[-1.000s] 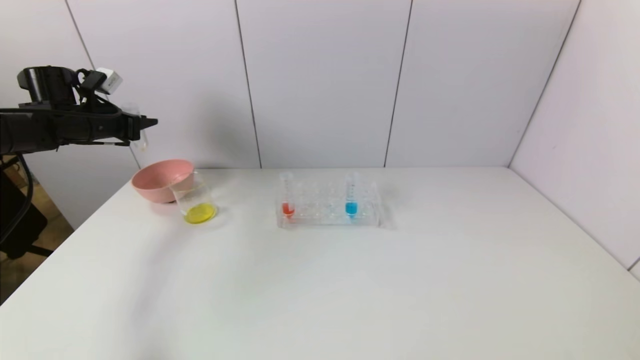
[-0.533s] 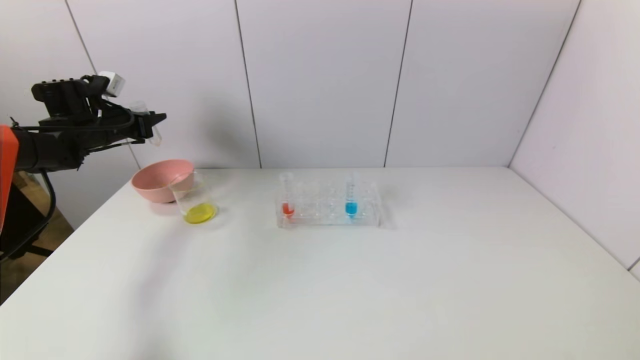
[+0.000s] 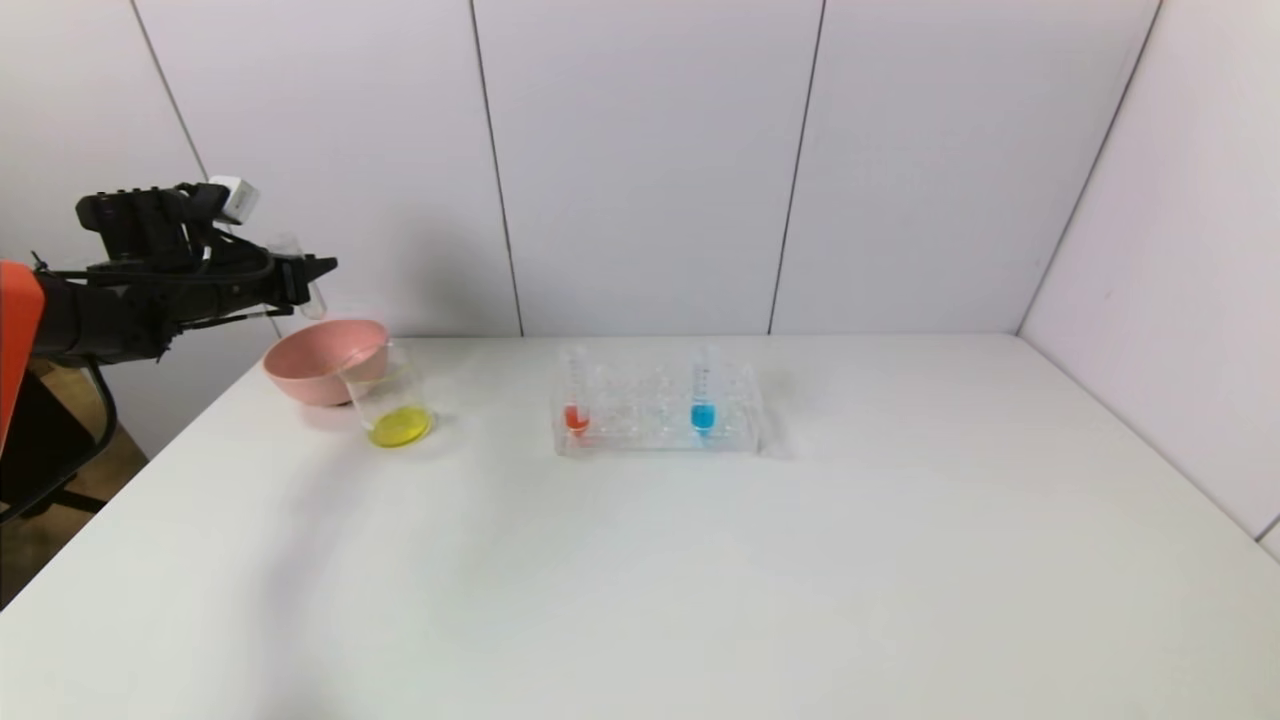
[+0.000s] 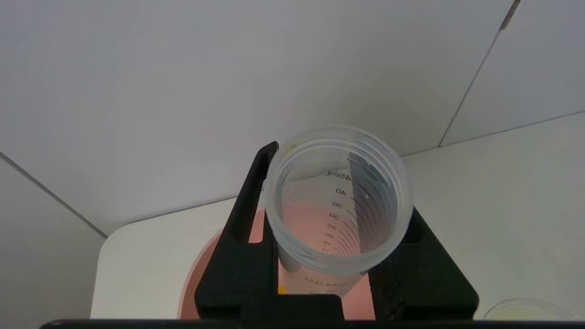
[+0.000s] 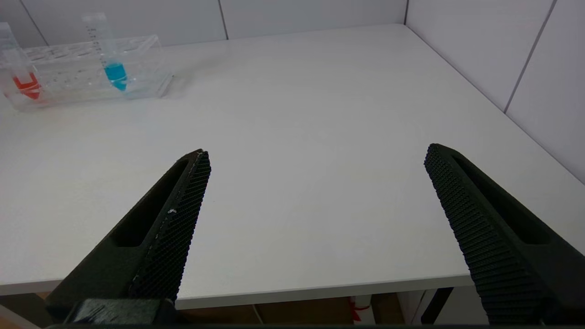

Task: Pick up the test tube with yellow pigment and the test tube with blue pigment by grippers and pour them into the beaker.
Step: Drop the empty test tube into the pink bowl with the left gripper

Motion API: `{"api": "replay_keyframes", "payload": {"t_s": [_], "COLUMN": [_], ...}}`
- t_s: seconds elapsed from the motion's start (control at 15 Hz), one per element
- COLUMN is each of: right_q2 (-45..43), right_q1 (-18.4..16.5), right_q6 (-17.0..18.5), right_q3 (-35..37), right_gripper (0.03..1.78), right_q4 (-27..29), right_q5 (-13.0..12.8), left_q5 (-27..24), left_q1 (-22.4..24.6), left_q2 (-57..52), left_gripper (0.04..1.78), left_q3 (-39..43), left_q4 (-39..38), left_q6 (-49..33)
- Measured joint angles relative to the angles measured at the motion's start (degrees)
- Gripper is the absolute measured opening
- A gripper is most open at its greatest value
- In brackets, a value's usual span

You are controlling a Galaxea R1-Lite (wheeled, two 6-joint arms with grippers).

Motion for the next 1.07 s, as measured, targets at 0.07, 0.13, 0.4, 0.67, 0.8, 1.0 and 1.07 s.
{"api": "replay_keyframes", "payload": {"t_s": [0.07,0.13,0.4,0.67,0.8,1.0,1.07], "right_q2": [0.0,0.0,0.0,0.0,0.0,0.0,0.0], "right_q1": [0.0,0.0,0.0,0.01,0.01,0.0,0.0], "right_q6": [0.02,0.0,0.02,0.05,0.02,0.02,0.0], "right_q3": [0.0,0.0,0.0,0.0,0.0,0.0,0.0], "right_gripper": [1.71,1.71,1.71,1.71,1.71,1.71,1.71], "right_q4": [0.02,0.02,0.02,0.0,0.02,0.02,0.02], "right_q5": [0.0,0.0,0.0,0.02,0.0,0.02,0.0], "left_q5": [-0.02,-0.05,0.05,0.06,0.05,0.02,0.09], "left_q1": [-0.02,0.06,0.16,0.33,0.28,0.3,0.28], "left_q2": [-0.29,-0.55,-1.84,-2.26,-2.3,-2.54,-2.89], "left_gripper": [0.54,0.54,0.54,0.73,1.01,1.47,1.59], "left_q3": [1.02,2.01,4.63,5.38,5.4,5.13,4.74], "left_q4": [-0.02,-0.02,0.33,-0.02,-0.06,-0.11,-0.22], "left_q6": [0.04,0.06,-0.02,0.15,0.23,0.69,1.22]}}
